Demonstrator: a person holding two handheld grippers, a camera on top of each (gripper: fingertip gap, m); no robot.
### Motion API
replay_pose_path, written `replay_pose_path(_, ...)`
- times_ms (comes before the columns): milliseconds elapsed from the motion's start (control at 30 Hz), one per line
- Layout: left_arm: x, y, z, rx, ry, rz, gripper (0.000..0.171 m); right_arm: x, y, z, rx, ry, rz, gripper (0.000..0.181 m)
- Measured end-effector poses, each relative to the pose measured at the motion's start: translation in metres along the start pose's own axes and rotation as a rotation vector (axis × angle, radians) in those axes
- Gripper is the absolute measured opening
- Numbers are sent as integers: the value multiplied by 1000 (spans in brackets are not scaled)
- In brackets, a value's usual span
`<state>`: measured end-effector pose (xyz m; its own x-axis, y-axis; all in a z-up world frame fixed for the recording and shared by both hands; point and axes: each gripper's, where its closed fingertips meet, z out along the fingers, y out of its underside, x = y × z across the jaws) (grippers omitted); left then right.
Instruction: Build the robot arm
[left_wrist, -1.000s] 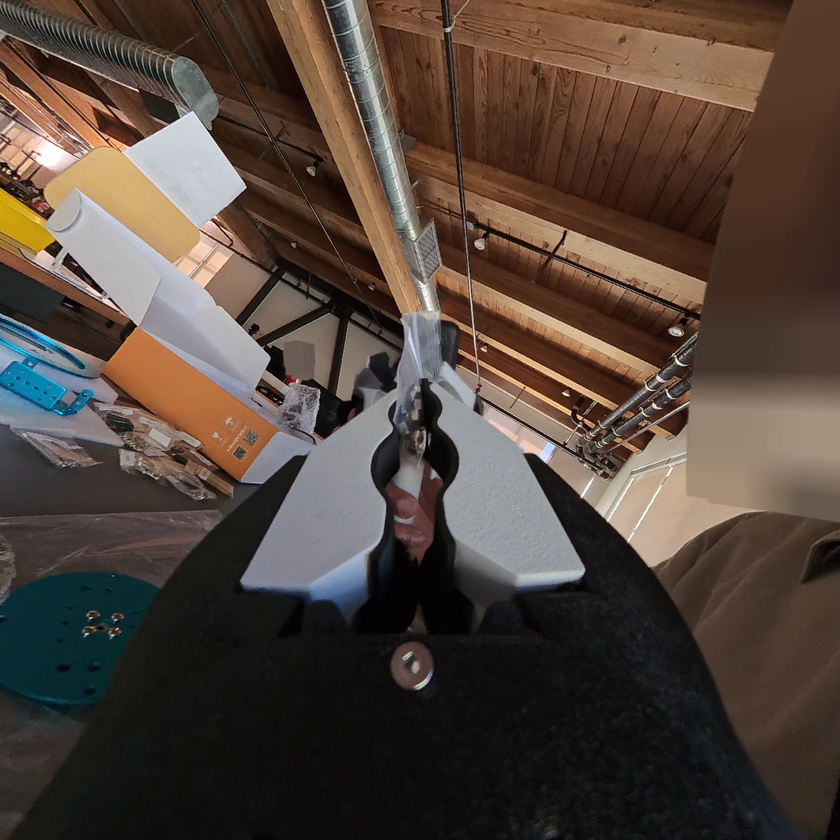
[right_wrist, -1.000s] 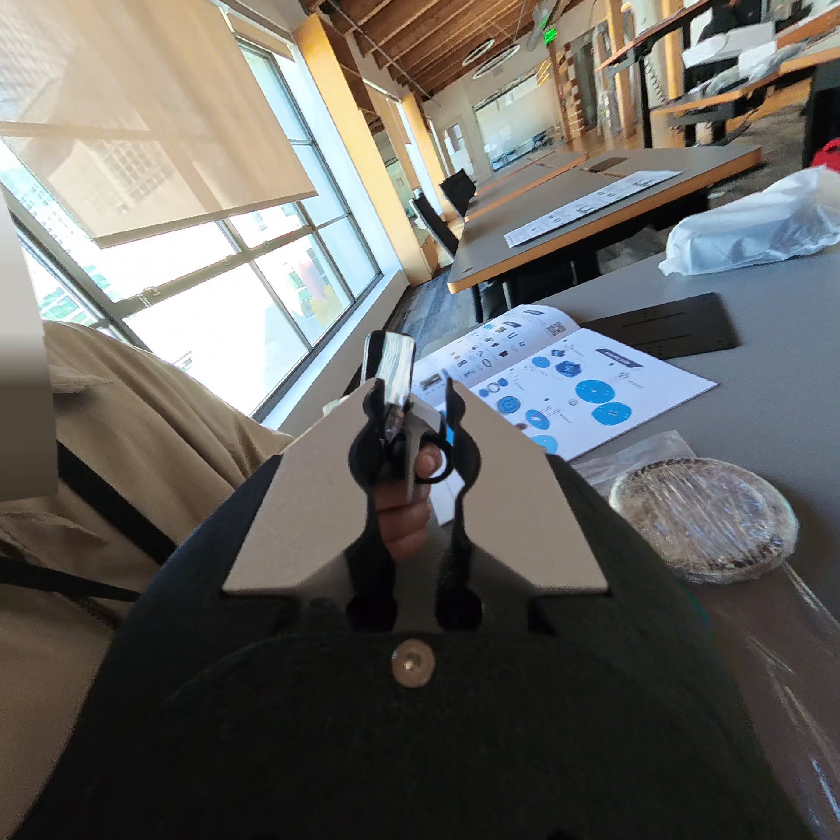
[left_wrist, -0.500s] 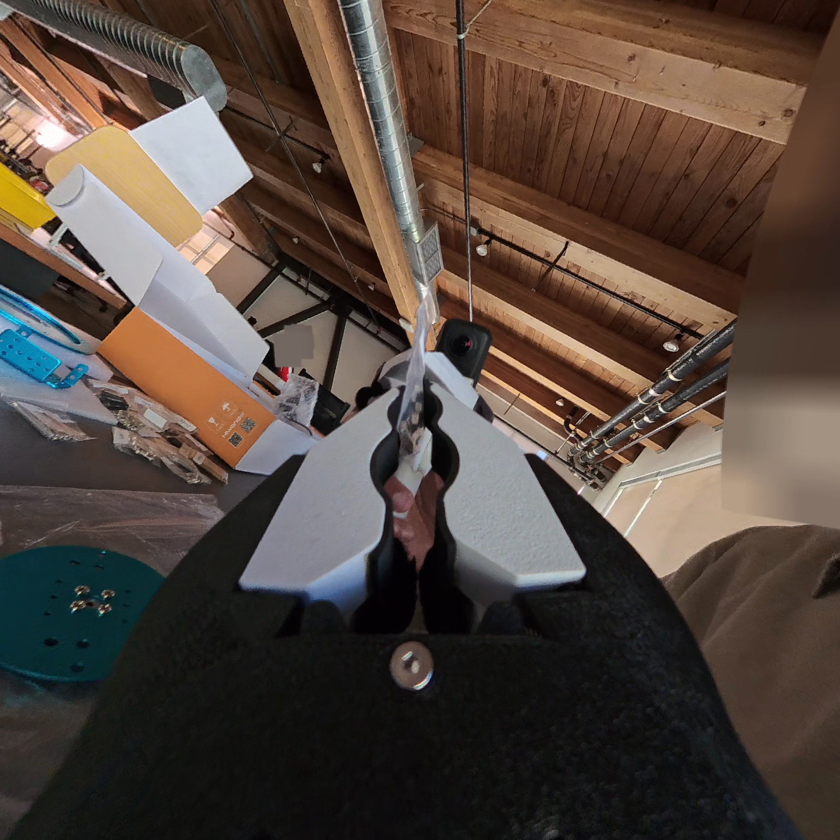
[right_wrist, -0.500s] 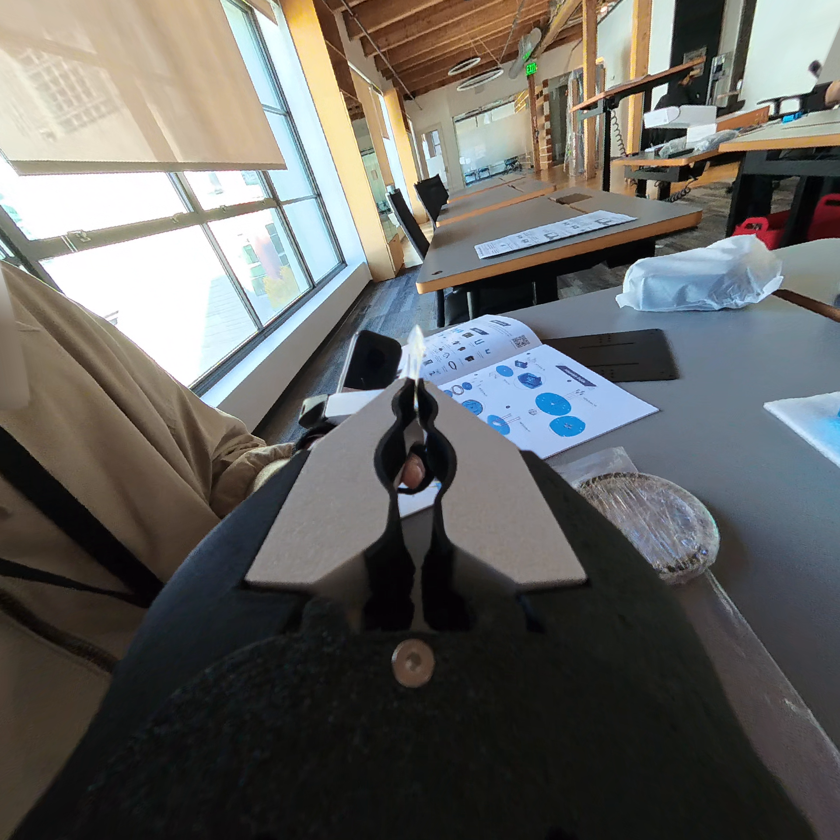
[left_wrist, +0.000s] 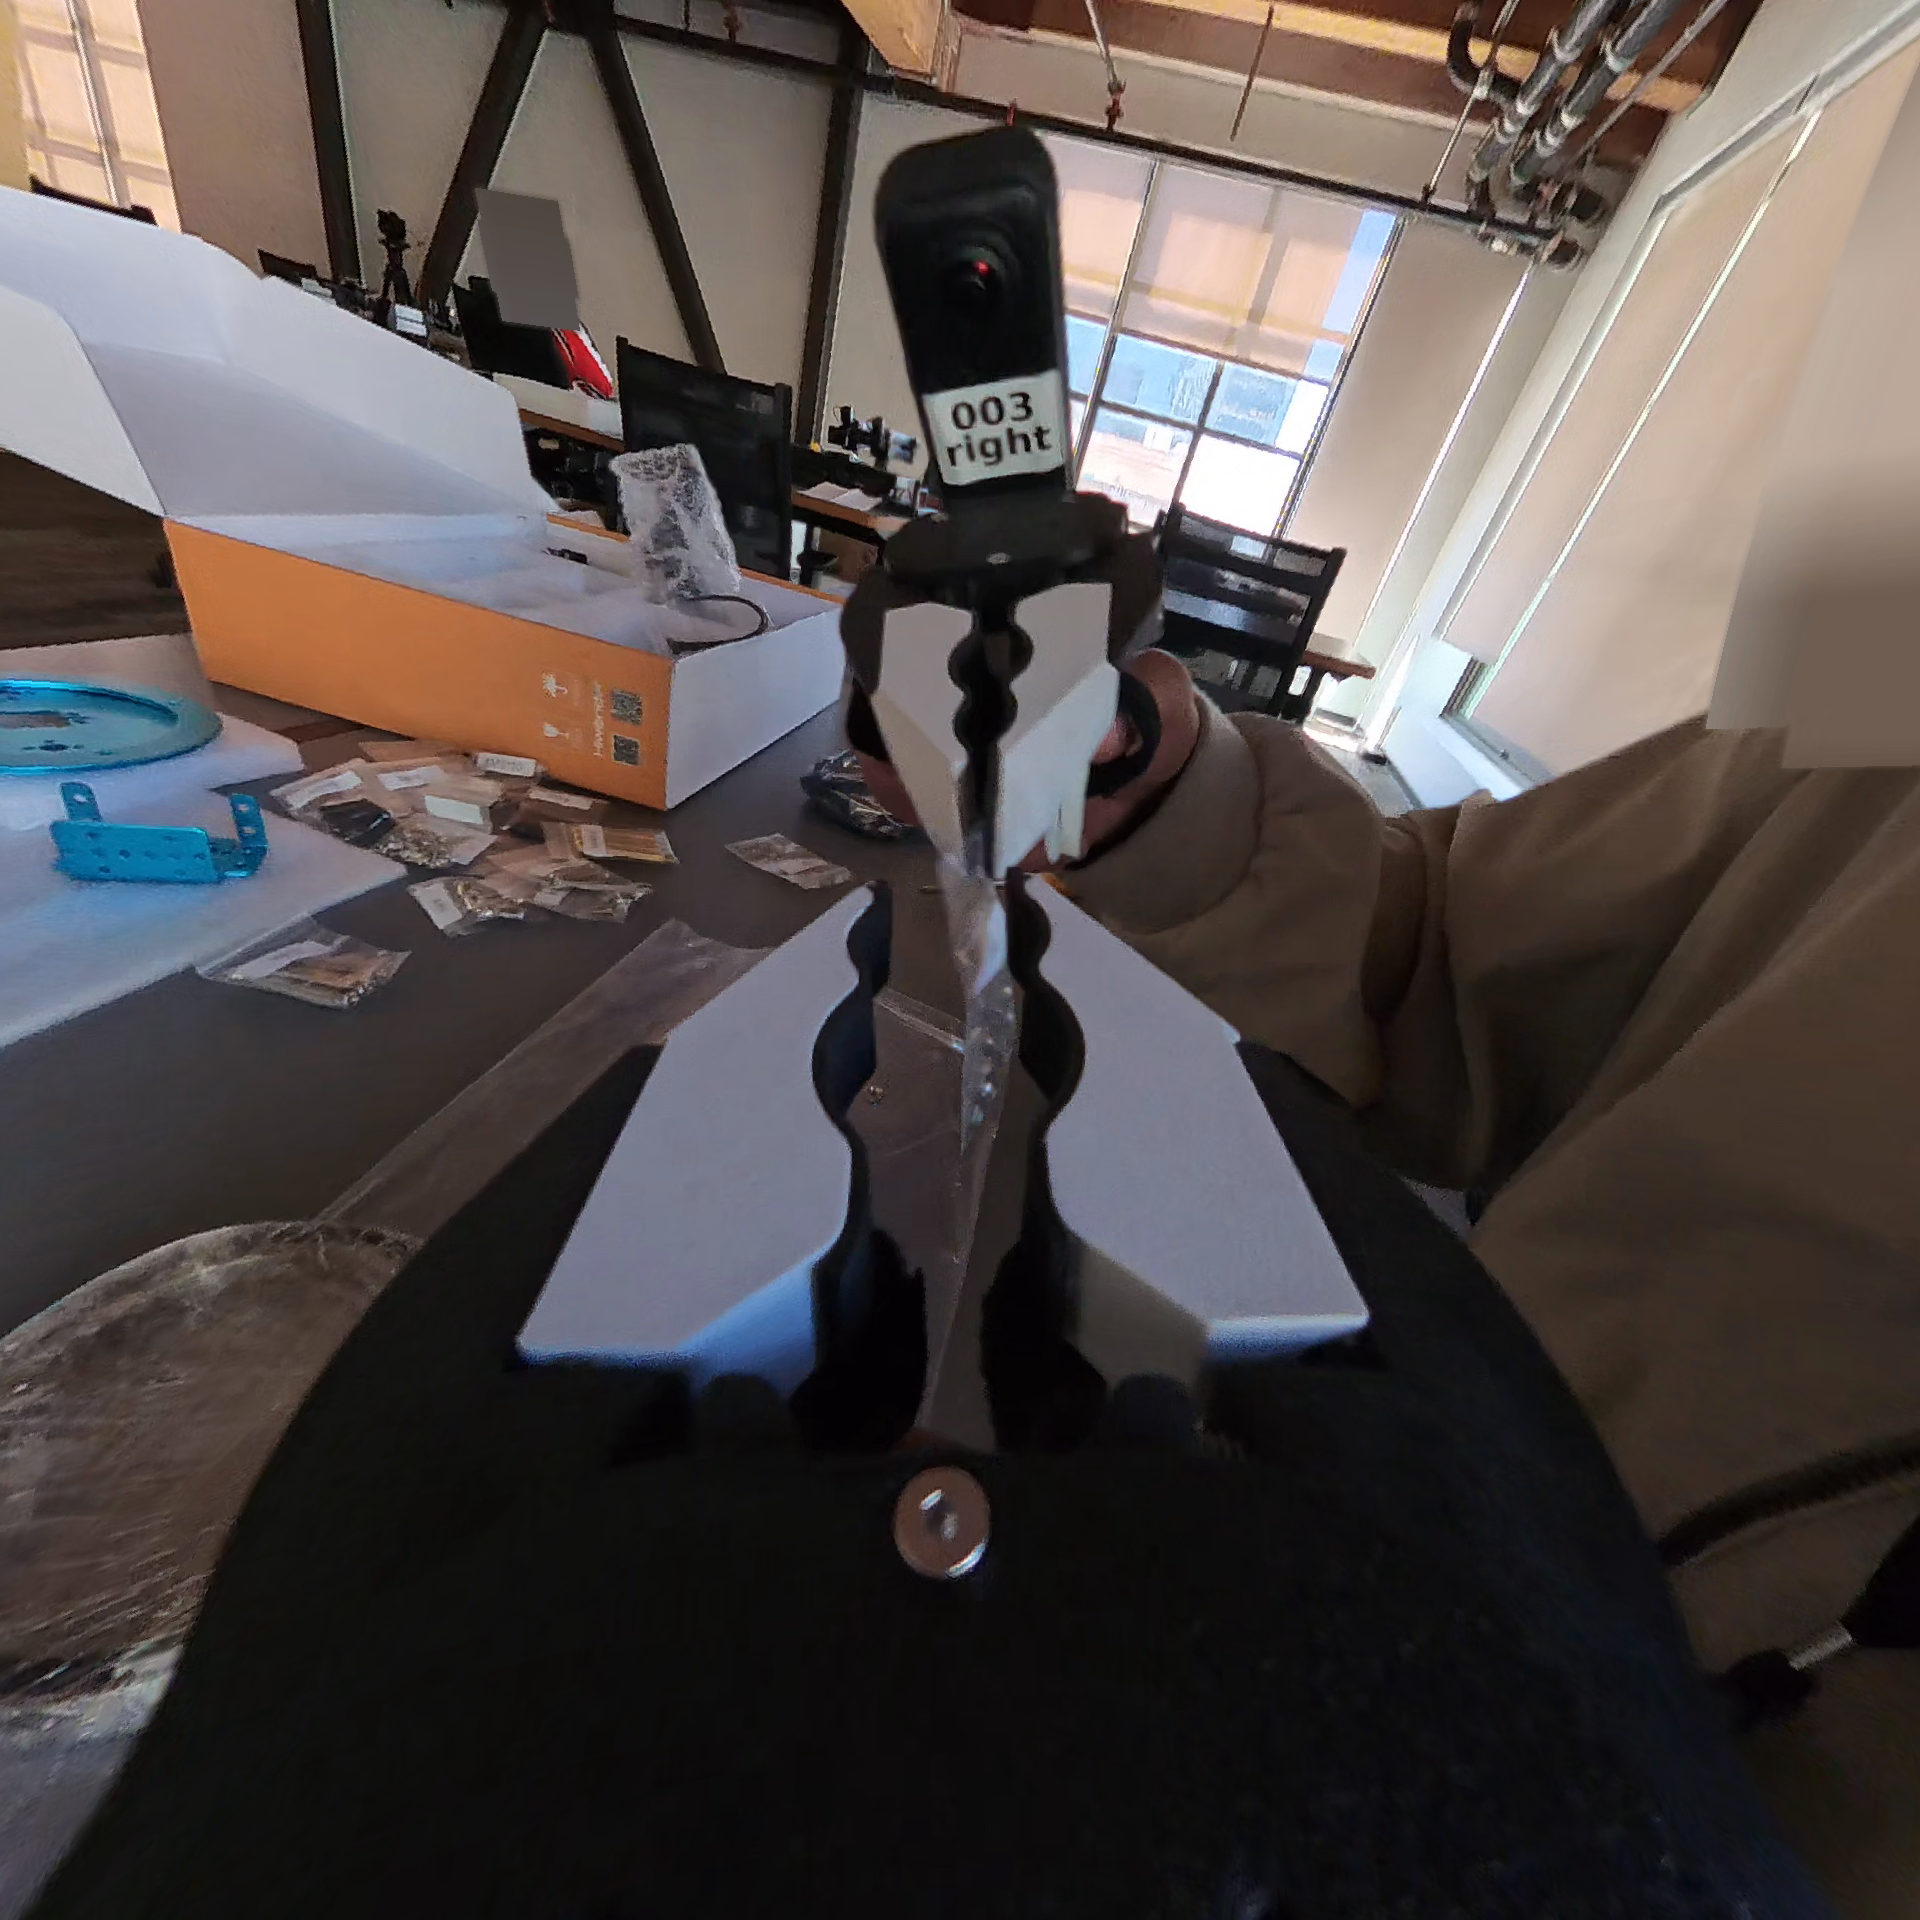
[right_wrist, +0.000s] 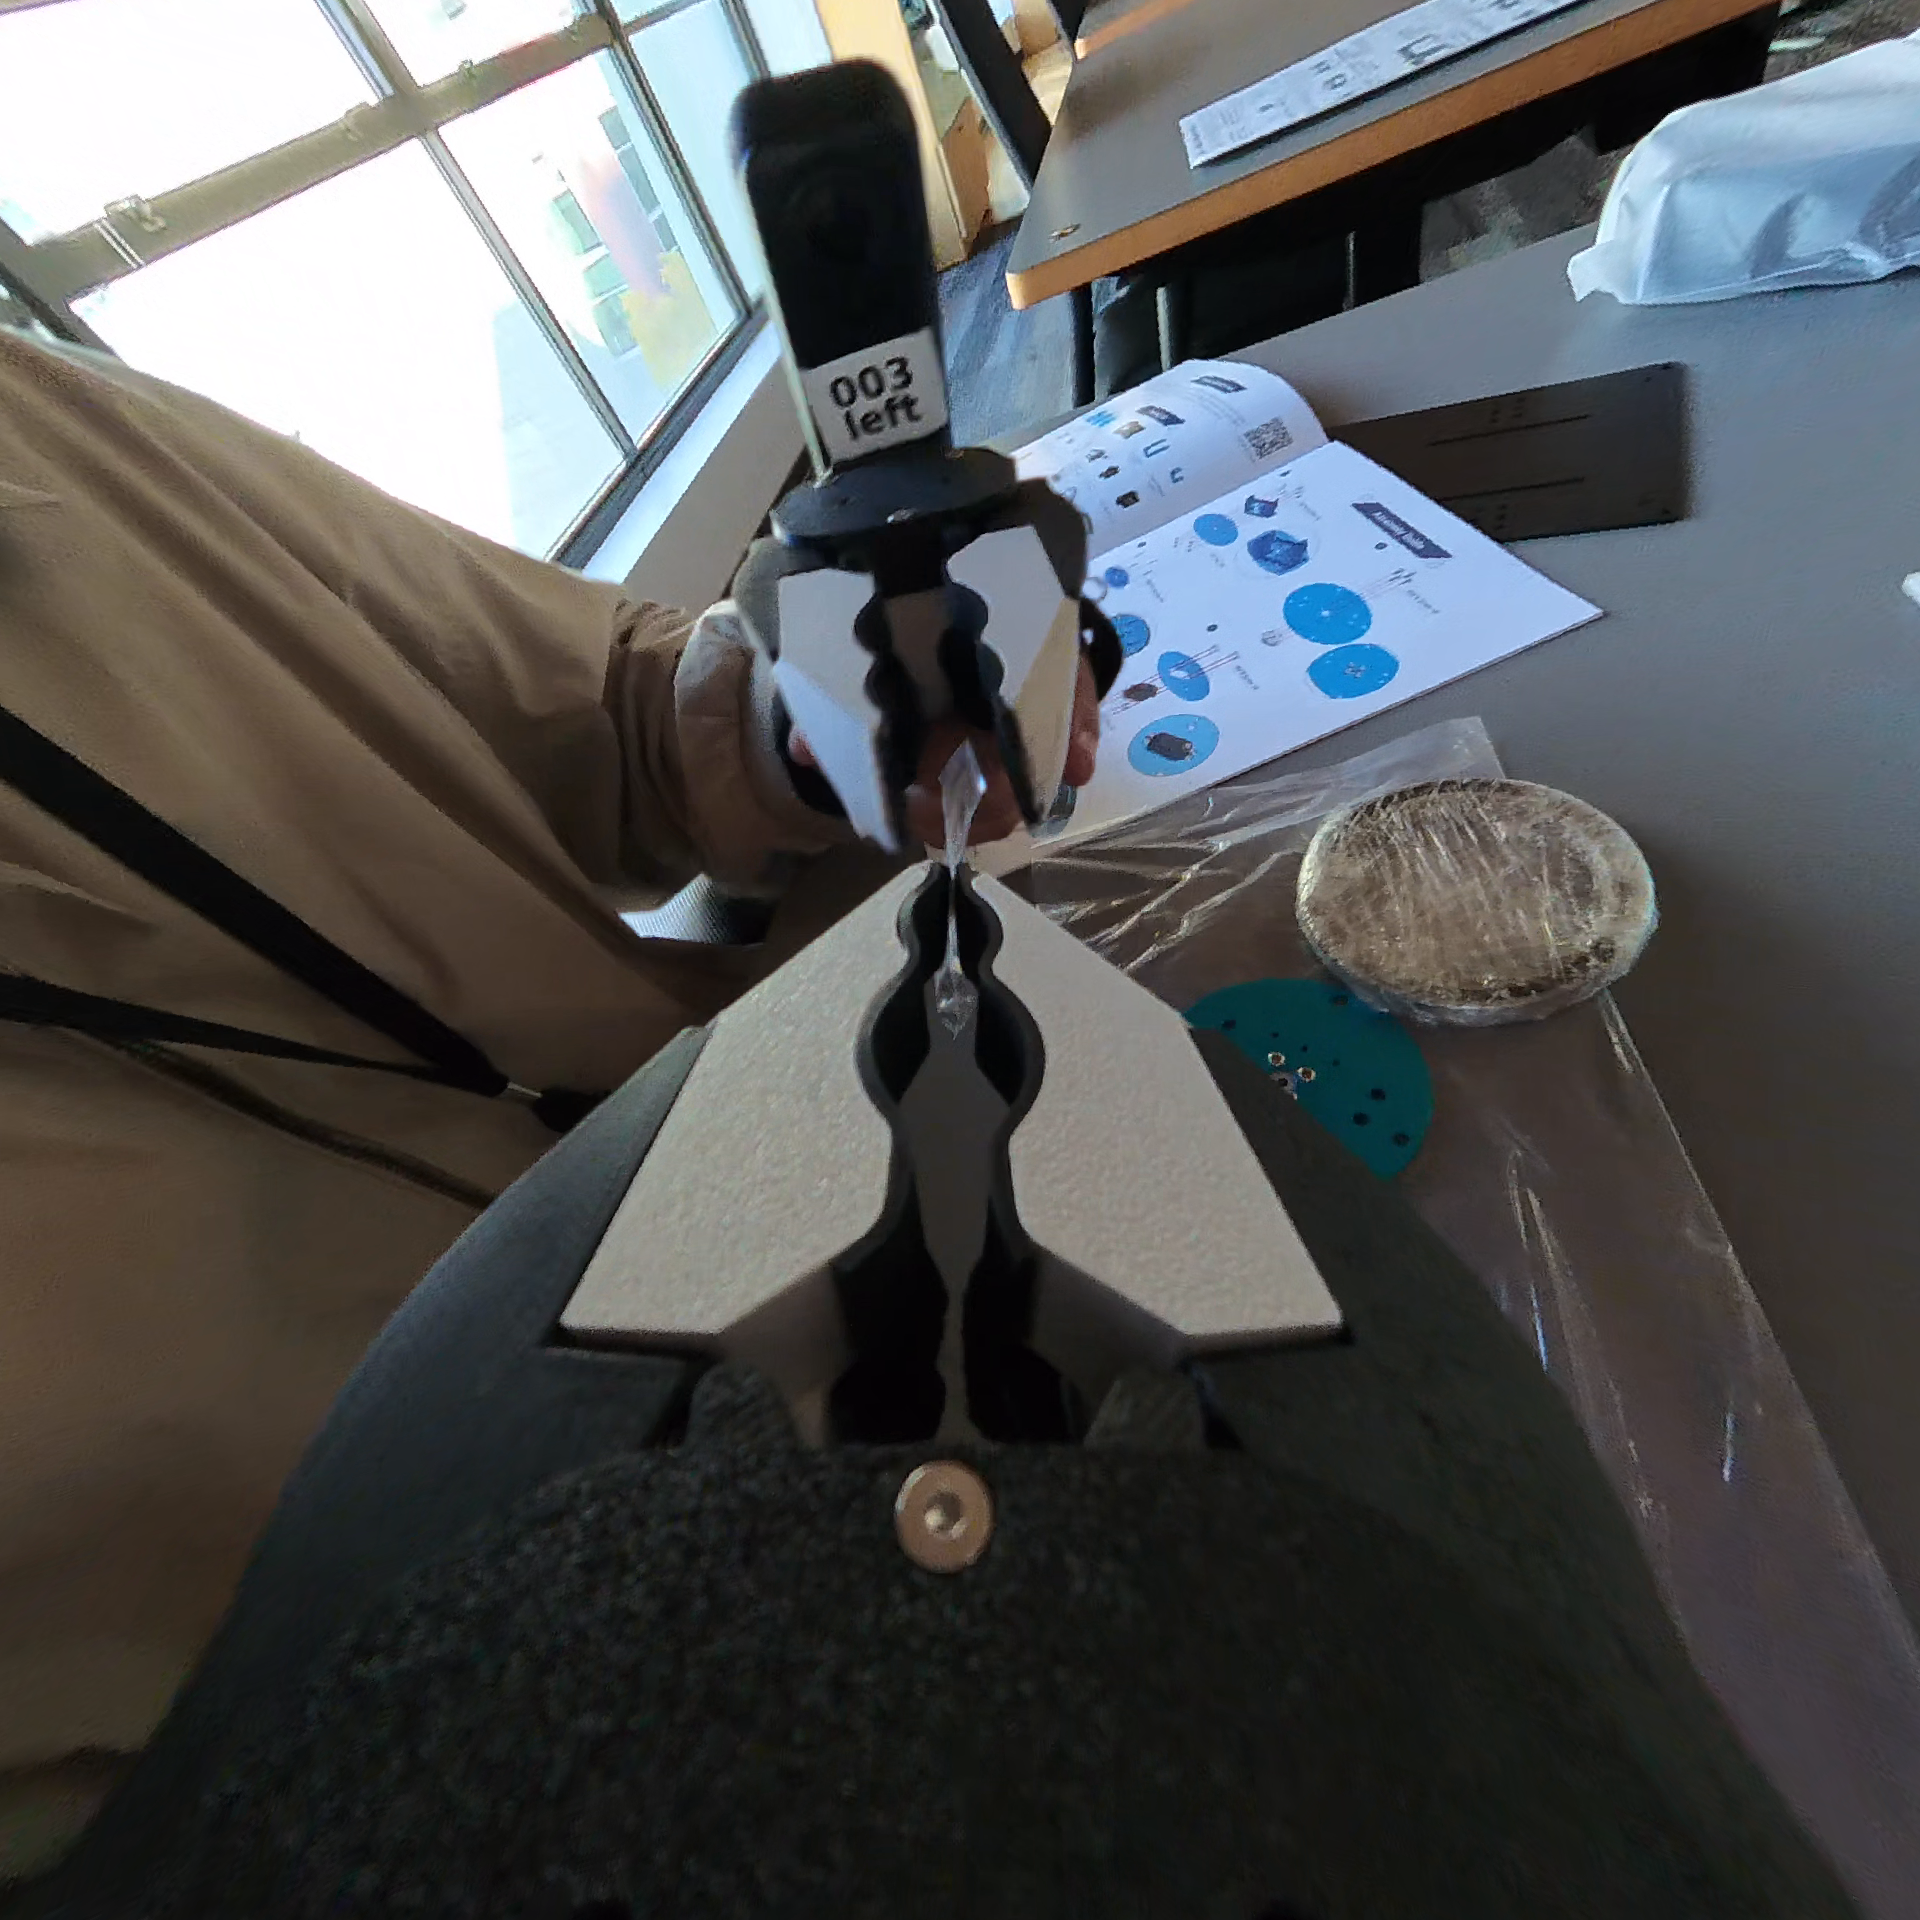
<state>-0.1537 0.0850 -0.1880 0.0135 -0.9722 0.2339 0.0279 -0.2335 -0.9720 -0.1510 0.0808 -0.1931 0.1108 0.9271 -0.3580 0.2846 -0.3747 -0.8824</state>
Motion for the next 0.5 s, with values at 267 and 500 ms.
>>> replay_pose_path(267,7,7,4,8,40,-1,2,0,3,5,11,-41,28,0)
replay_pose_path(500,10,-1,0,88,47,-5,0,-2,-6,6,85,-56,10,0)
